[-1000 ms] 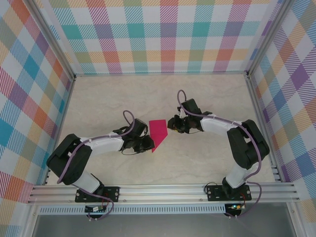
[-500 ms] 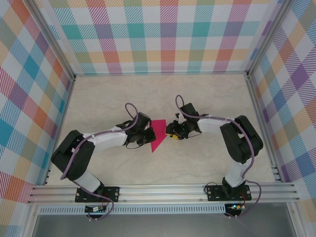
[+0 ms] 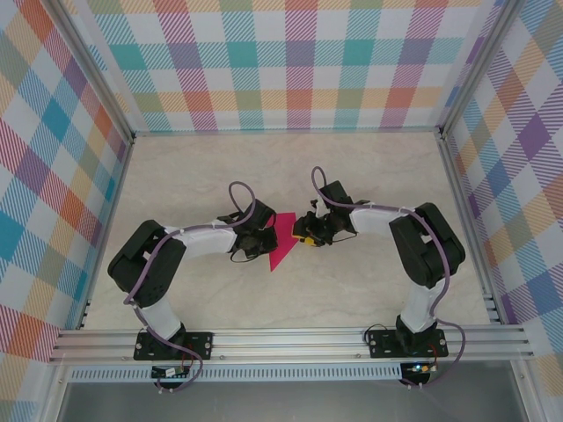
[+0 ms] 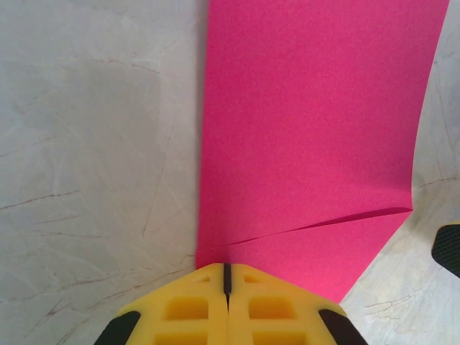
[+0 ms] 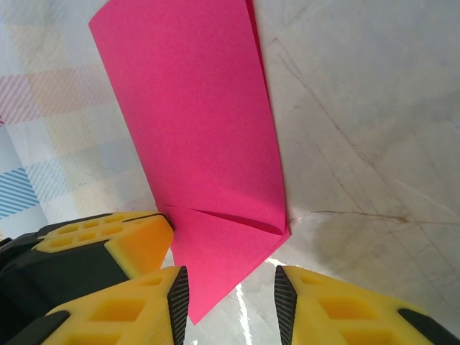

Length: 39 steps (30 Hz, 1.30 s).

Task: Fold a paper plane with a square sheet of paper (pick it up from the middle)
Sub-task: Fourth fold the wing at the center of the table.

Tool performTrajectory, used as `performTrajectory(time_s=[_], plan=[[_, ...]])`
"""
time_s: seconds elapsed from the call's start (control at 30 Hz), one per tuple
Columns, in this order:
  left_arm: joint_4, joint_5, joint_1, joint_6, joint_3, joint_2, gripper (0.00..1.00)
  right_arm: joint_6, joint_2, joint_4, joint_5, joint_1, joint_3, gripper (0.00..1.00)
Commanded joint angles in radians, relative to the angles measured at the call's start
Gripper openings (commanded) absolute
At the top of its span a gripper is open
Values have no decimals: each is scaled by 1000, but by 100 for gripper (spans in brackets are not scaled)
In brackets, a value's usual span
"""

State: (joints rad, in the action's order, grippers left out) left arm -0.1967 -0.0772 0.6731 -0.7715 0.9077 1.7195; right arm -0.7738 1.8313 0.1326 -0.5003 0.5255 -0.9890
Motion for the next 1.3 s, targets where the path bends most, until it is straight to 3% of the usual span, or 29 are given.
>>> performTrajectory(time_s=[0.0,0.87,1.03,1.27], plan=[[-72,44,5,-19,4,11,4,-9,29,-4,-30,4,-28,39],[-44,14,3,-58,-39,-4,4,-13,73,32,-15,19,-79,38],[-50,14,3,-52,-35,-9,4,11,75,-1,-101,25,-76,30],[-62,13,4,-40,-24,-28,6,22,91,0,-114,28,-68,13]])
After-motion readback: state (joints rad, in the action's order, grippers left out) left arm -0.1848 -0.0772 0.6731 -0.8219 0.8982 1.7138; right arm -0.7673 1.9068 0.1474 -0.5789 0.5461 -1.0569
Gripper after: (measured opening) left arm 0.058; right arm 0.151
